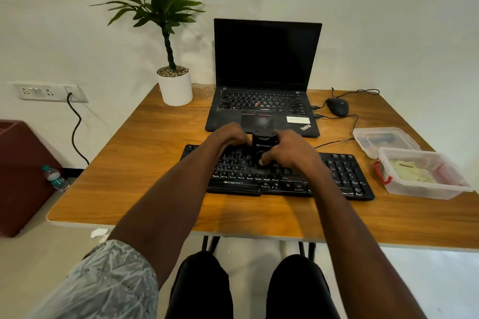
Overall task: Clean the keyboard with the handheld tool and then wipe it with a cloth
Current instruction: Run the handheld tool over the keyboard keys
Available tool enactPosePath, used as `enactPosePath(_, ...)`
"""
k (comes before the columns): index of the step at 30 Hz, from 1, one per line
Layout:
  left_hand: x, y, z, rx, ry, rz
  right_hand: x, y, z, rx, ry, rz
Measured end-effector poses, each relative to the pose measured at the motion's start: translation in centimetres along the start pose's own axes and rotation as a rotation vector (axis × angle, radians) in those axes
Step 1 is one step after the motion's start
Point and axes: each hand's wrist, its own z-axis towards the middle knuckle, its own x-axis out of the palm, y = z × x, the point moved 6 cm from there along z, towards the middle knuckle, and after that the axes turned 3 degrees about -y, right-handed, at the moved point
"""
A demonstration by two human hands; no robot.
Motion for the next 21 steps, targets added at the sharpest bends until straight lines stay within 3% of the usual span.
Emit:
enactPosePath(3, 0.3, 0.2, -0.3, -0.006, 0.023, -0.048, -1.8, -1.4, -0.1, 0.052, -0.073, -0.078)
enactPosePath(6, -0.1, -0.1, 0.0, 0.029, 0.020, 0.027, -0.3, 0.7, -0.1, -0.032, -0.058, -0.095)
enactPosePath(9, -0.4, 0.1, 0.2, 0.010, 0.051, 0.089, 2.2, 3.2, 0.0, -0.131, -0.010, -0.015)
enactPosePath(12, -0.2, 0.3, 1.0, 0.029, 0.066, 0.081, 2.7, 3.1, 0.3, -0.107, 0.030, 0.106)
enactPosePath(18, 0.2, 0.4, 1.1, 0.024, 0.015, -0.008, -1.5, -0.6, 0.3, 0.048, -0.041, -0.093)
enactPosePath(21, 0.1, 0.3, 1.2, 0.057, 0.020, 0.040, -0.7, 1.3, 0.2, -0.014, -0.059, -0.135)
